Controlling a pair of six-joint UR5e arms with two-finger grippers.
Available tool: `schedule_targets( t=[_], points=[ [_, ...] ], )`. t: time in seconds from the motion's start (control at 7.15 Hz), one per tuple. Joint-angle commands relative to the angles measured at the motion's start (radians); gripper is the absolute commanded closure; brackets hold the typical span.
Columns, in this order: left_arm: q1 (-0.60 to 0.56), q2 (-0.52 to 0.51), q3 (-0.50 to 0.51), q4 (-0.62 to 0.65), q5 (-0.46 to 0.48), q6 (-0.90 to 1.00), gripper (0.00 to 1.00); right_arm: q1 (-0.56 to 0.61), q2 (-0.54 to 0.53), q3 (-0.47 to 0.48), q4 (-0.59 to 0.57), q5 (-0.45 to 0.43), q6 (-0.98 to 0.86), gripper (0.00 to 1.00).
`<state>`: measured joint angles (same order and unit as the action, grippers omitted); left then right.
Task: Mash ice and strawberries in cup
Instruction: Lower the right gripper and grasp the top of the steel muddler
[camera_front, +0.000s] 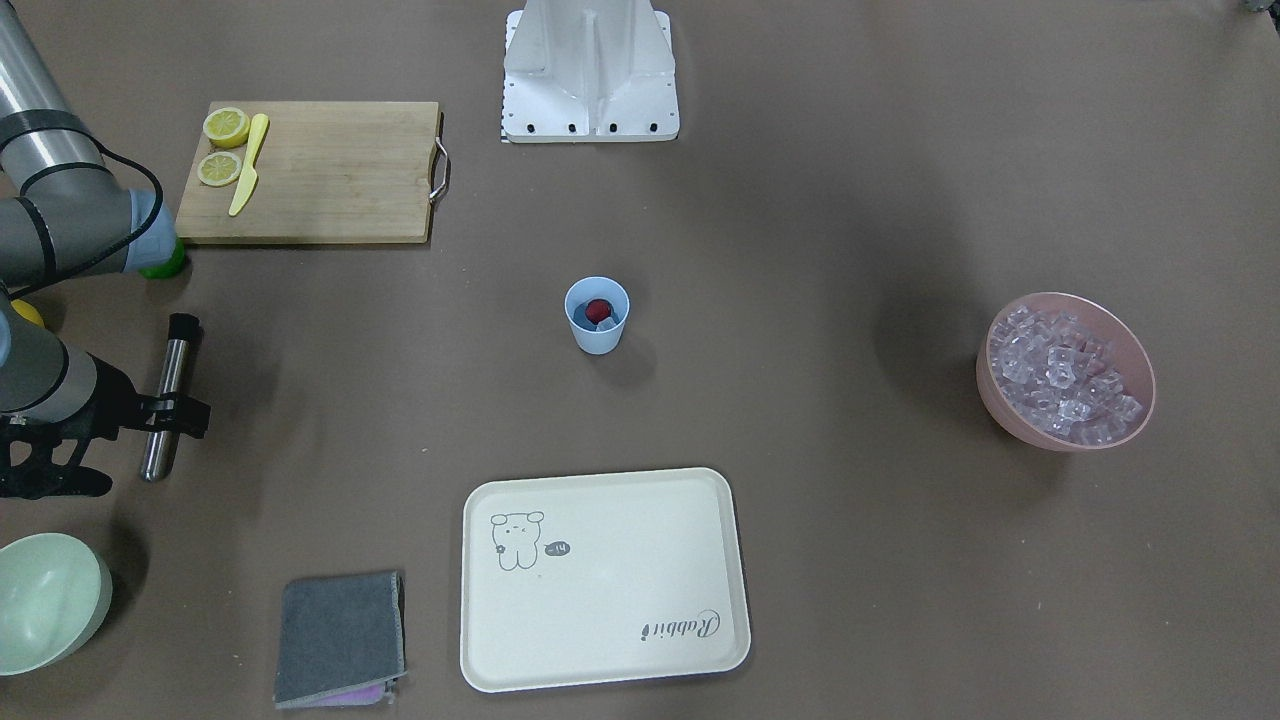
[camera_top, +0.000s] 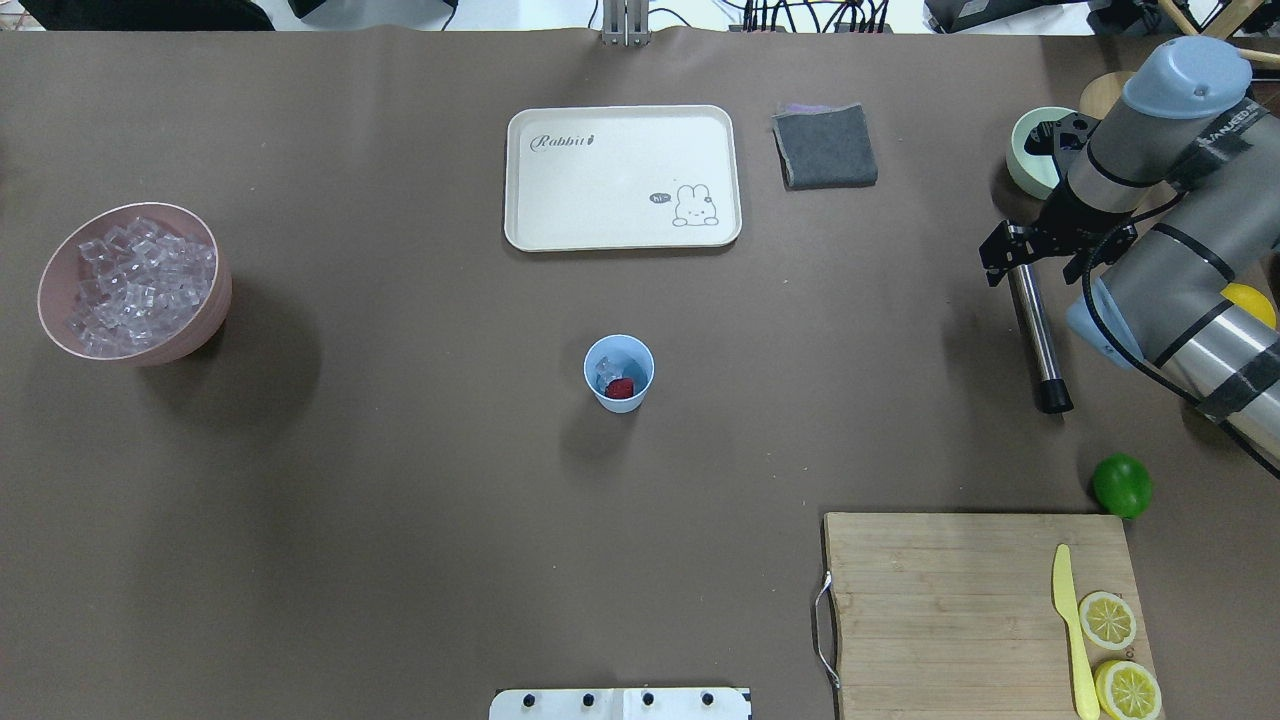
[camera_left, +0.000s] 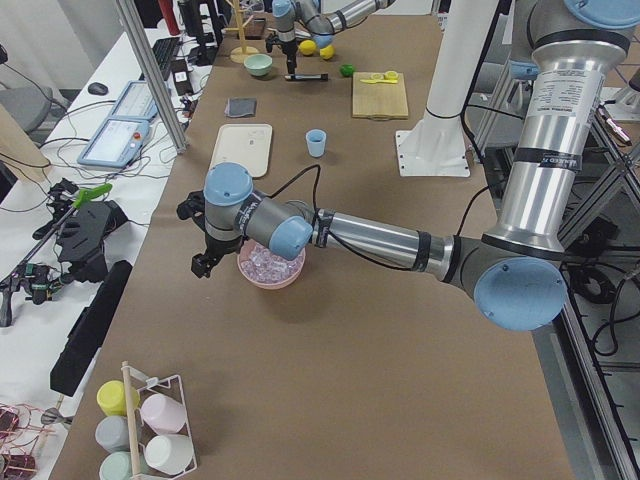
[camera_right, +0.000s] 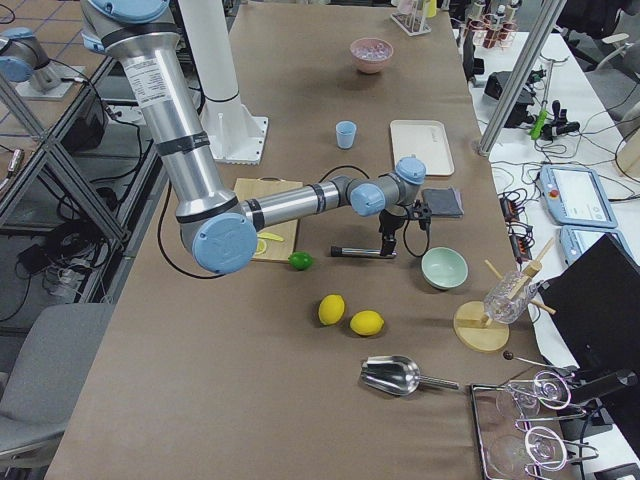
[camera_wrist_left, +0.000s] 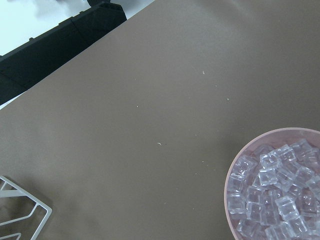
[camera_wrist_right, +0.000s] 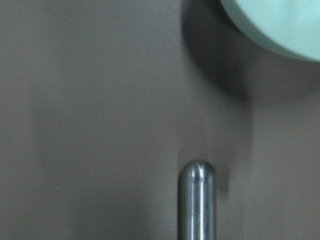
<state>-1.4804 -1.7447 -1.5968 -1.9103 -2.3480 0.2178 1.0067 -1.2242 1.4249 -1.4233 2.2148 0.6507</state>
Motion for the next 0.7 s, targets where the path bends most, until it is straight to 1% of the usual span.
schedule_targets(
  t=[0.0, 0.14, 0.28, 0.56],
  points=[
    [0.000, 0.007, 0.000, -0.038, 0.030, 0.000, 0.03, 0.000, -0.029, -0.017, 0.051, 0.006, 0.006, 0.01],
    [0.002, 0.007, 0.001, -0.038, 0.033, 0.000, 0.03, 0.000, -0.031, -0.046, 0.081, 0.006, 0.009, 0.01],
    [0.003, 0.005, 0.000, -0.039, 0.039, 0.000, 0.03, 0.000, -0.020, -0.059, 0.081, 0.006, 0.009, 0.02],
    [0.009, 0.002, 0.003, -0.039, 0.039, 0.000, 0.03, 0.000, -0.020, -0.060, 0.081, 0.005, 0.010, 0.09]
  ],
)
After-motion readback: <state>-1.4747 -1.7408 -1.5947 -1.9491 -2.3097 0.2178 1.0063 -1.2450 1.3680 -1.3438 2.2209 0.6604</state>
